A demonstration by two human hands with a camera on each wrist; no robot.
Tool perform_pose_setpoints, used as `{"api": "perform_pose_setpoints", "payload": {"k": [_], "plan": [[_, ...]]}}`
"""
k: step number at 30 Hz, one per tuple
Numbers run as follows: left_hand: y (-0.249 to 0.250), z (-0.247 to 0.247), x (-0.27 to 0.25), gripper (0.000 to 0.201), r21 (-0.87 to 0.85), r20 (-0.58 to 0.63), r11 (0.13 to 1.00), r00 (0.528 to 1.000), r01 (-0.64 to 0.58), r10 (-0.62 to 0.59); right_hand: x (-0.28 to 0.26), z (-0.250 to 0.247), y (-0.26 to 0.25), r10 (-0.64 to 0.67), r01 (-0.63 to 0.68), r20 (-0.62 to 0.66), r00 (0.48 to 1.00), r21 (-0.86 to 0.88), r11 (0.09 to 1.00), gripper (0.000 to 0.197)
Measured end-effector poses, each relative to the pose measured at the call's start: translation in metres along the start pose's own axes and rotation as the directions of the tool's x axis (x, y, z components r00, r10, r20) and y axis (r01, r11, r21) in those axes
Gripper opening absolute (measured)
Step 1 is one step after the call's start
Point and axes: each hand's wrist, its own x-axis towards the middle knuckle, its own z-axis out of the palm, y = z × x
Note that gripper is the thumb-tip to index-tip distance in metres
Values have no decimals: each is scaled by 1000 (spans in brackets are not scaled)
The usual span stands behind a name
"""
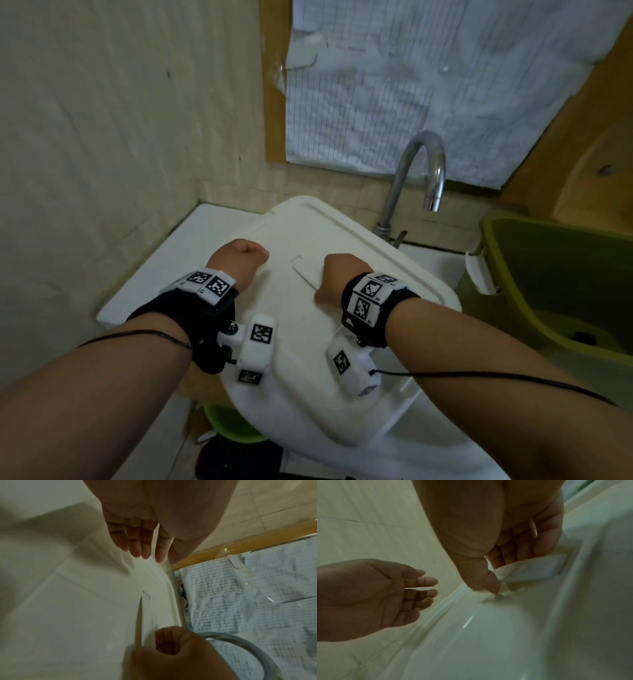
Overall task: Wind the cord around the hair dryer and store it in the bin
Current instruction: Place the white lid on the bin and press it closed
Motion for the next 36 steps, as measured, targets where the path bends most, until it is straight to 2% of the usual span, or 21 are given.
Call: {"api": "perform_pose_setpoints", "payload": {"k": [3, 8, 11, 15, 18, 23, 30, 36], "plan": [[5, -11, -6, 7, 7, -15, 1000, 1000, -27, 28, -4, -15, -20, -27, 24, -41, 999, -73, 997, 45], [19, -29, -8, 8, 6, -46, 997, 995, -83, 83, -15, -41, -44, -133, 117, -96, 986, -164, 980, 33], [34, -32, -10, 8, 0, -41, 992, 991, -130, 130, -18, -49, -51, -170, 129, -140, 975, -266, 955, 56], [51, -30, -19, 9, 4, -32, 981, 981, -193, 193, -35, -68, -46, -256, 170, -208, 944, -360, 917, 52], [65, -24, -24, 4, -7, -10, 974, 974, -227, 226, -51, -86, -32, -227, 129, -235, 945, -371, 920, 41], [93, -5, -32, 8, -54, 34, 951, 952, -303, 305, -90, -127, -1, -176, 78, -258, 950, -352, 933, 25], [136, 38, -54, 11, -99, 80, 908, 907, -406, 414, -130, -157, 66, -145, 19, -327, 934, -360, 933, 42], [173, 88, -80, 10, -141, 156, 864, 850, -484, 502, -161, -176, 148, -46, -79, -402, 914, -288, 954, 41]]}}
